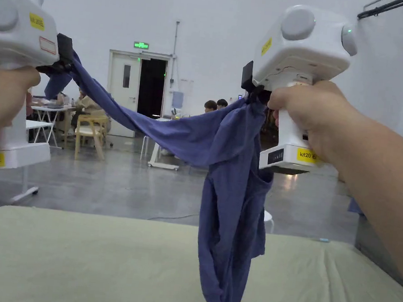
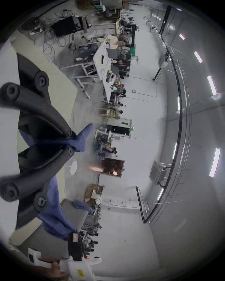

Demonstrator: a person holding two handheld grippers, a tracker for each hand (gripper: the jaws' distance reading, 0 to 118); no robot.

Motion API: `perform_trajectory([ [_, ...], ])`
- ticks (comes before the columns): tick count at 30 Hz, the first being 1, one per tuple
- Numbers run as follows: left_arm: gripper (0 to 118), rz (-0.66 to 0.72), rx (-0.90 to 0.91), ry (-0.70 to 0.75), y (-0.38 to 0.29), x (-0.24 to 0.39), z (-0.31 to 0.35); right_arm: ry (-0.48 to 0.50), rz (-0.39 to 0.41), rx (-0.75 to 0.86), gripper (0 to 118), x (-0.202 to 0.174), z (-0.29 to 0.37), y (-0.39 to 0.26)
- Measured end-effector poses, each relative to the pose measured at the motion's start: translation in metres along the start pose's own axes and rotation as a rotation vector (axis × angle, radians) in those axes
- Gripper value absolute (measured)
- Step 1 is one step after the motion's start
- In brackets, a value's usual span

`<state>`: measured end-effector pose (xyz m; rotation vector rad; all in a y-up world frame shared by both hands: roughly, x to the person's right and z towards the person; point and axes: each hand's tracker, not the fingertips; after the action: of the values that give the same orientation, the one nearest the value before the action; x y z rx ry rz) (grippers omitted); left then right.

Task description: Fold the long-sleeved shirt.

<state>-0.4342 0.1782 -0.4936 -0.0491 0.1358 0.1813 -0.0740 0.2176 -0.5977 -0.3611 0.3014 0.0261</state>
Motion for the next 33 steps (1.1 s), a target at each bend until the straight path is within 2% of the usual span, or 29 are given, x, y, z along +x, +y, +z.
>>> perform_trajectory([
  [4, 2, 0.044, -0.039, 0.01, -0.006, -0.006, -0.03, -0.047, -0.034, 0.003, 2, 0.007, -0.034, 0.01],
  [8, 2, -0.004, -0.08, 0.021, -0.043, -0.013, -0.057, -0.106, -0.03, -0.044, 2, 0.02, -0.078, -0.024],
  [14, 2, -0.046, -0.296, -0.005, -0.178, -0.024, -0.086, -0.115, -0.047, -0.269, 2, 0.055, -0.156, -0.172],
  [17, 2, 0.055, -0.374, -0.063, -0.257, -0.027, -0.074, -0.112, -0.075, -0.387, 2, 0.071, -0.175, -0.262],
  [21, 2, 0.101, -0.455, -0.09, -0.322, -0.031, -0.027, -0.024, -0.161, -0.448, 2, 0.091, -0.151, -0.344],
  [23, 2, 0.102, -0.461, -0.112, -0.339, -0.033, 0.007, -0.033, -0.13, -0.442, 2, 0.092, -0.116, -0.37],
  [25, 2, 0.081, -0.481, -0.129, -0.348, -0.033, 0.046, 0.025, -0.087, -0.446, 2, 0.091, -0.076, -0.395],
  [27, 2, 0.06, -0.505, -0.142, -0.358, -0.031, 0.084, 0.036, -0.072, -0.447, 2, 0.084, -0.035, -0.419],
  [31, 2, 0.042, -0.613, -0.182, -0.383, -0.03, 0.15, 0.08, -0.096, -0.512, 2, 0.078, 0.029, -0.471],
  [33, 2, 0.022, -0.651, -0.157, -0.4, -0.03, 0.172, 0.068, -0.106, -0.553, 2, 0.075, 0.05, -0.5],
])
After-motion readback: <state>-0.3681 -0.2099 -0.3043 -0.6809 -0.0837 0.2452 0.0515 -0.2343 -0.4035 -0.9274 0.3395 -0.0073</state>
